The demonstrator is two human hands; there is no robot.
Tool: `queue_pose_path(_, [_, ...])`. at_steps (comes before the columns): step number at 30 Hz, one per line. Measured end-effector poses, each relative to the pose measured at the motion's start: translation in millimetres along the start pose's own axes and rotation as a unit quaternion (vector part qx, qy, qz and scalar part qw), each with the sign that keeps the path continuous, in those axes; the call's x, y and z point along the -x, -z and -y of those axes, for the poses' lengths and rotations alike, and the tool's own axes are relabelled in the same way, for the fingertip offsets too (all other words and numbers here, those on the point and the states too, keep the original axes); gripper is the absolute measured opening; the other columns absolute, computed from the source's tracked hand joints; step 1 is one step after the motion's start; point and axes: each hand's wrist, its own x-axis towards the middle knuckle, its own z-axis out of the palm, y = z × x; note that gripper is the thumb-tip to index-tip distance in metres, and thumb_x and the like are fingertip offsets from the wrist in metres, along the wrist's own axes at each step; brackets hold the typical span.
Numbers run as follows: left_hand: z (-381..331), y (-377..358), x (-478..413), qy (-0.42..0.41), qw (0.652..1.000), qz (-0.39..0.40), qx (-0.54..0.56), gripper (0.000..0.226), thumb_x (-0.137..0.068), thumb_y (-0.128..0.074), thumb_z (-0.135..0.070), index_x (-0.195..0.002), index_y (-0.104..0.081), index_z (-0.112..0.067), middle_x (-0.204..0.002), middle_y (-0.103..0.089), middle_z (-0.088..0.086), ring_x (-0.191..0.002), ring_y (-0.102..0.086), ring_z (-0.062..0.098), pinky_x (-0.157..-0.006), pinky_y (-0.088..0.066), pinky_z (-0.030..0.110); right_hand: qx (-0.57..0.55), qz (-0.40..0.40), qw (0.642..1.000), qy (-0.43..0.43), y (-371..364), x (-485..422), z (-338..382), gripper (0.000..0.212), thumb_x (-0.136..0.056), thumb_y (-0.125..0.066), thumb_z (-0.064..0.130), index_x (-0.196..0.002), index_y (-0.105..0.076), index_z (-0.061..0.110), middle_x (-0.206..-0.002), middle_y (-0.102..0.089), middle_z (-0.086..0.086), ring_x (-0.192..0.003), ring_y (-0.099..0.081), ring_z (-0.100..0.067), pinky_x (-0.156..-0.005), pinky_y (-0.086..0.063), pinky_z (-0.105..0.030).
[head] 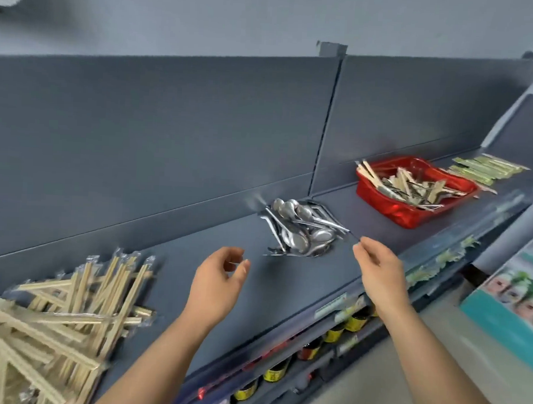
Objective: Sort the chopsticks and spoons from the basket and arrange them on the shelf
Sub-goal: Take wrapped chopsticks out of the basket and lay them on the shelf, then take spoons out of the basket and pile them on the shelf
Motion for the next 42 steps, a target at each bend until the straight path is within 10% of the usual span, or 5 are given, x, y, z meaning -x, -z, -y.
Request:
queue_pose_path(16, [-161,-284,-111,-0.06,0.996,0.065,0.028,0.023,-0.092,-0.062,-0.023,-0.113,-0.065,-0.013,-0.101,-0.067,-0.004,-0.091,-0.062,0.011,-0.071,-0.04,0.014,0.063,-0.098,0.993,0.002,246,-206,-87,0.038,-0.096,-0.057,0.027,-0.131,-0.058,0.012,-0.129,-0.061,-0.001,-0.102,-0.051,-0.004,-0.09,-0.036,-0.021])
queue_pose_path(27, [-178,-365,-243,-0.027,0.996,0.06,-0.054,0.025,-0.088,-0.066,-0.022,-0.11,-0.064,-0.011,-0.093,-0.066,0.001,-0.09,-0.063,0.026,-0.08,-0.047,0.033,0.07,-0.004,0.997,0.026,239,-357,-103,0.031,-0.096,-0.057,0.027,-0.125,-0.064,0.018,-0.111,-0.062,0.012,-0.084,-0.05,0.018,-0.062,-0.038,0.004])
queue_pose_path(37, [-188,-428,-324,-0.024,0.982,0.126,-0.137,0.047,-0.081,-0.075,-0.038,-0.118,-0.067,-0.011,-0.109,-0.07,0.002,-0.092,-0.062,0.014,-0.081,-0.045,0.023,0.126,0.142,0.981,0.051,211,-452,-107,0.02,-0.089,-0.066,0.021,-0.107,-0.074,0.016,-0.093,-0.067,0.017,-0.091,-0.061,0.007,-0.069,-0.042,0.001])
queue_pose_path(42, [-192,-464,-344,-0.041,0.948,0.145,-0.279,0.055,-0.075,-0.07,-0.058,-0.11,-0.064,-0.016,-0.11,-0.066,0.002,-0.097,-0.061,0.021,-0.081,-0.051,0.036,0.163,0.187,0.968,0.04,206,-495,-119,0.024,-0.084,-0.072,0.019,-0.108,-0.074,0.013,-0.103,-0.072,0.005,-0.098,-0.065,-0.008,-0.091,-0.051,-0.025])
